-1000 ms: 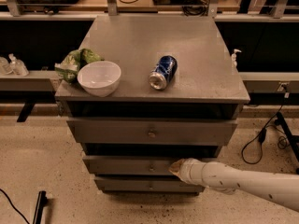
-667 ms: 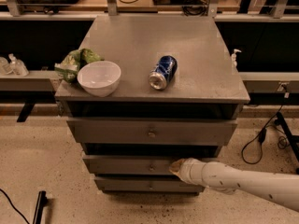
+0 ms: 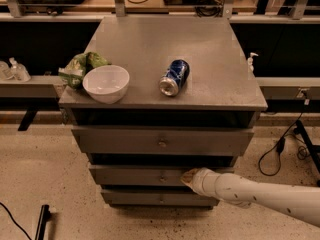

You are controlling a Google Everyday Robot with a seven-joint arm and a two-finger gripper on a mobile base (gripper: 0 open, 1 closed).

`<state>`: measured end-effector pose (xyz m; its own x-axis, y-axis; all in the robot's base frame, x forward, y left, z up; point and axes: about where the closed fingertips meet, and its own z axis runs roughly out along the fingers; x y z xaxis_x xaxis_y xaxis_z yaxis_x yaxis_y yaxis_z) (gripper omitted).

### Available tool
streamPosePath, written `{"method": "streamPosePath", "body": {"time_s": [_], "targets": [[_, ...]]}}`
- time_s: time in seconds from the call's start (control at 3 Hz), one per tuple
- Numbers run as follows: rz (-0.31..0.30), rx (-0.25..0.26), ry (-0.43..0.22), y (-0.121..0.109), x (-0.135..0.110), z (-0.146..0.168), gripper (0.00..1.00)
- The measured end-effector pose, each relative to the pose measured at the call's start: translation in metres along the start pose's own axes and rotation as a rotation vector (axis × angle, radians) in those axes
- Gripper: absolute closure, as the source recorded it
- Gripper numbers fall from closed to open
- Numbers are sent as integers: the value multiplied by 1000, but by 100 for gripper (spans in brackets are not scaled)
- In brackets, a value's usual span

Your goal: Close middle drawer

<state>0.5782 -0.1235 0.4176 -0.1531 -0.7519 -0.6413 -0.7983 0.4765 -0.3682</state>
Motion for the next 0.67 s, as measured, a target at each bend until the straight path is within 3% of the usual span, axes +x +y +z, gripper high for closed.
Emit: {"method": "streamPosePath", "body": {"time_s": [0.67], "targets": [[-6, 11, -12, -2, -3, 2, 100]]}}
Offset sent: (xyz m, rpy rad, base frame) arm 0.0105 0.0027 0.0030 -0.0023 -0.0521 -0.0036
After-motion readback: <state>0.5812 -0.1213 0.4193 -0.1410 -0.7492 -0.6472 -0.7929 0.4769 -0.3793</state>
